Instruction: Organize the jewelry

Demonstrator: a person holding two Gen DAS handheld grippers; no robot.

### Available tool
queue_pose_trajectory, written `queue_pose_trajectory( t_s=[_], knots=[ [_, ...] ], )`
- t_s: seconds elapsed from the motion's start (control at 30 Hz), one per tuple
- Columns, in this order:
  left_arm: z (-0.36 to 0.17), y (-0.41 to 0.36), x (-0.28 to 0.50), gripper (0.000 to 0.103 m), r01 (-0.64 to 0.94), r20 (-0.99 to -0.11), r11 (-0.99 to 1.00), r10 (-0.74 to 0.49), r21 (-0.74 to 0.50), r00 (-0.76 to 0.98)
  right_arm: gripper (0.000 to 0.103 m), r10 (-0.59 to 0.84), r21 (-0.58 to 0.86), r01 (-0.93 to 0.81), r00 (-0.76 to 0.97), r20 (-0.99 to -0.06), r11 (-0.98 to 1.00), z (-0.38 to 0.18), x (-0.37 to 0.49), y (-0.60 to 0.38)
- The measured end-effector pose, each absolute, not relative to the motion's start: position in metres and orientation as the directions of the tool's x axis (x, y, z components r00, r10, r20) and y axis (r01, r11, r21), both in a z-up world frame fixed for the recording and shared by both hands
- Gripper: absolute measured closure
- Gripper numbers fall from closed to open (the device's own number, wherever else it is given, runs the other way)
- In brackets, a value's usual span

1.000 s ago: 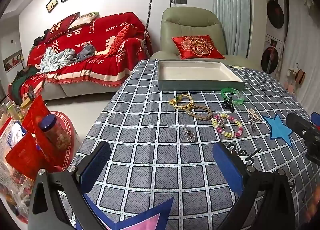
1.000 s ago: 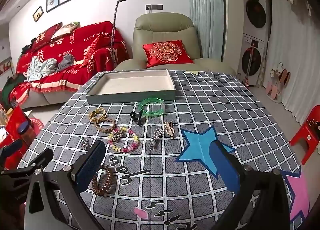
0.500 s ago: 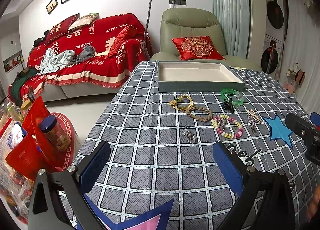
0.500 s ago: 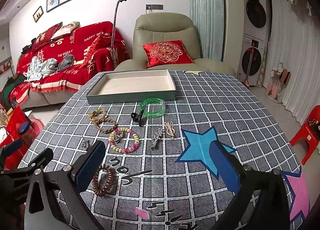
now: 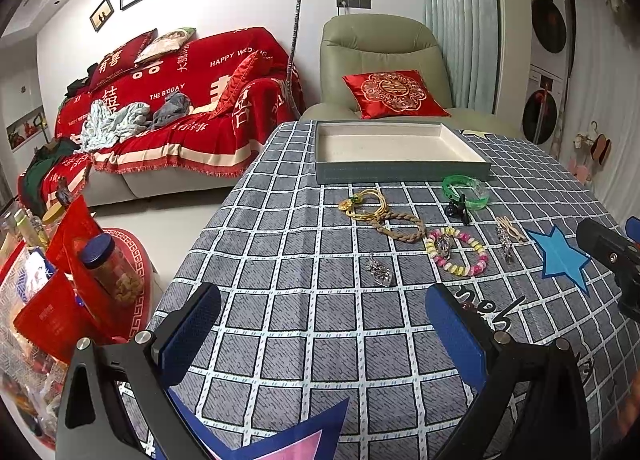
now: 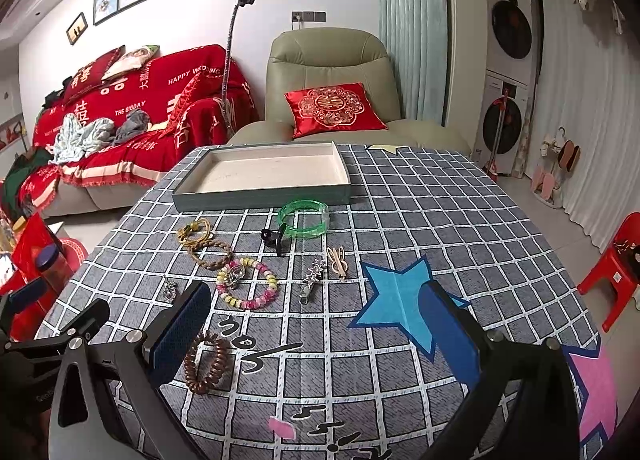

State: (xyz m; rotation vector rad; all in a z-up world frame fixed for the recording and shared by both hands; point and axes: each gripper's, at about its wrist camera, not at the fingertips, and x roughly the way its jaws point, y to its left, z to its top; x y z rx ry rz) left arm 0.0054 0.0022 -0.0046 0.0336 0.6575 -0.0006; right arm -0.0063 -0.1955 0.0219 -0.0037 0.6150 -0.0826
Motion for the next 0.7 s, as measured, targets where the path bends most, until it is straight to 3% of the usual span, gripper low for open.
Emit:
queue_pose_trajectory(
  t_s=[0.7],
  knots=[
    [-0.0043,0.0010,0.0065,0.000,0.014,-0.612,0.999,0.014,0.042,0.791,0.000,-0.079,-0.028,0.076,0.814,-0.575,0.997,0.0221,-0.0046,-0.1975]
  ],
)
